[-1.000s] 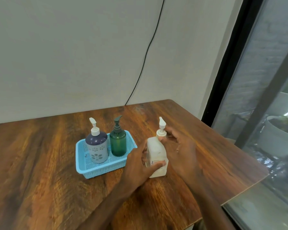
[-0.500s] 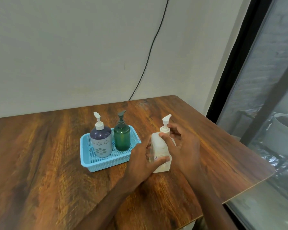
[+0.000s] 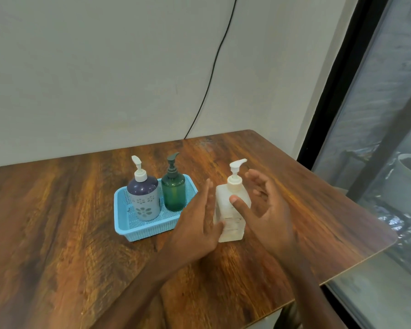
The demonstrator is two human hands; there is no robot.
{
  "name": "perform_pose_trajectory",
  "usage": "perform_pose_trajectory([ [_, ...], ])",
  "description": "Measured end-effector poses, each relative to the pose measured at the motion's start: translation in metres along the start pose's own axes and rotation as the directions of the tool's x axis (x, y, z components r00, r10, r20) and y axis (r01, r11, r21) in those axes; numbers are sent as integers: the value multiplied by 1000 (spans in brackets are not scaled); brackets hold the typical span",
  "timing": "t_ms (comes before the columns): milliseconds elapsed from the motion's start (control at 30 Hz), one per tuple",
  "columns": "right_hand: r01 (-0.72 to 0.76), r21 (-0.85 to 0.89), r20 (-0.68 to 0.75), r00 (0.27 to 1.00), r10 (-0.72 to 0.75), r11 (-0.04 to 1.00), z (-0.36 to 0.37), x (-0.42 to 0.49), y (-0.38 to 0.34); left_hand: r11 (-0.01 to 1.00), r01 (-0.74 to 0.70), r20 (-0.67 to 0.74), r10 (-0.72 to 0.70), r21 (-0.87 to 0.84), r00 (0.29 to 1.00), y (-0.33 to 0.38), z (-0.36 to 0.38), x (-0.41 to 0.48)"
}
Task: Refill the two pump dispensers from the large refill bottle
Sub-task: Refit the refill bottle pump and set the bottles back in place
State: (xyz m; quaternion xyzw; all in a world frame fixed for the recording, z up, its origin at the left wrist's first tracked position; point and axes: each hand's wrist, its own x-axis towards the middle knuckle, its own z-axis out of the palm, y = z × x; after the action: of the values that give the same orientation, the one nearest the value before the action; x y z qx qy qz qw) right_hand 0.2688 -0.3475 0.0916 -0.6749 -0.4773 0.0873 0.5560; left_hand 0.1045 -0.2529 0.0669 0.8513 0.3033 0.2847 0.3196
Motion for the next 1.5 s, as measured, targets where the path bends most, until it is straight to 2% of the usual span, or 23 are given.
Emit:
perform_pose_trajectory([
  [100,-78,123,115,991,64,989,-3,-3,18,994,-68,-185,52,-82,981,8,-9,3],
  [167,-111,152,193,978,81,982,5,-2,25,984,-80,-241,40,-159,970,19,-11,16],
  [600,-99,265,171,984,55,959,25,-3,45,982,-134,-262,96,-132,960,31,-8,52],
  [833,-102,260,164,985,60,960,27,-1,49,980,-163,-230,134,-110,964,33,-14,58],
  [1100,-97,245,164,985,58,965,27,-2,52,966,-255,-155,257,31,954,34,-23,63],
  [1500,-93,270,160,986,50,958,27,-2,47,966,-258,-147,257,17,955,32,-25,69],
])
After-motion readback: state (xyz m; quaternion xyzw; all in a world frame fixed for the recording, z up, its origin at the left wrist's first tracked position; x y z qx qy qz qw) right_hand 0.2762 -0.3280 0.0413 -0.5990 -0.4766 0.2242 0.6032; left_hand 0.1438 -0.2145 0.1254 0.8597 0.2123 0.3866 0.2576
